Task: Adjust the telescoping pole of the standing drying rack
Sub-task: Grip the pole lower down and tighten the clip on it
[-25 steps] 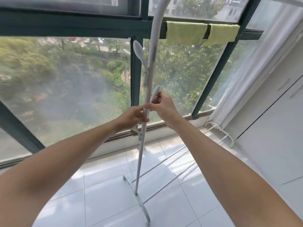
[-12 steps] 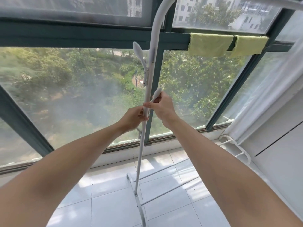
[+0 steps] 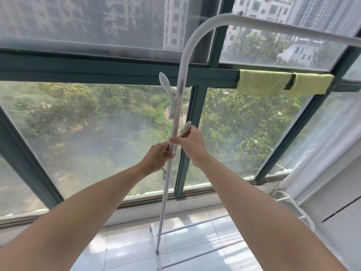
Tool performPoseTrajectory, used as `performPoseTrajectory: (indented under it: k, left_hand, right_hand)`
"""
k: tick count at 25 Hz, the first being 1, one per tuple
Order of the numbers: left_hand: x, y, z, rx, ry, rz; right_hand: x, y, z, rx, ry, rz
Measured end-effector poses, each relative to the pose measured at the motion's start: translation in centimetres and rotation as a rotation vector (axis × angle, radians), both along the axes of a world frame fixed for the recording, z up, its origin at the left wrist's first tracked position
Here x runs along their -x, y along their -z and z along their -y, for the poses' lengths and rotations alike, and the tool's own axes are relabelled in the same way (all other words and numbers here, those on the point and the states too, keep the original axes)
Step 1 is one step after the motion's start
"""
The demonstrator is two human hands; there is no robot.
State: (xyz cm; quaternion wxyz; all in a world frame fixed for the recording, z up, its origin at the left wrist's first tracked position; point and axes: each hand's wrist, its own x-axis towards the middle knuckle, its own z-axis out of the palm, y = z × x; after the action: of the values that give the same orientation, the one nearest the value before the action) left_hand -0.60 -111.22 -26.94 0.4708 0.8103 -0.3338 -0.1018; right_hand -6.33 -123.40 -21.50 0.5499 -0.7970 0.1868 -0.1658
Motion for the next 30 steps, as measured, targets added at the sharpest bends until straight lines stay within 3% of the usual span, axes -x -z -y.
performPoseTrajectory:
  k: [19,30]
  left_hand:
    - [-8.3,-0.4,0.2,0.035,-0.121,0.001]
    - [-7.6,-0.2,-0.4,0.026,-0.173,-0.055]
  right_hand:
    - [-8.9,-2.0,1.4,0.002,-0.137,0.029]
    - [-9.0,-1.5,1.0,0.043,-0.156,0.033]
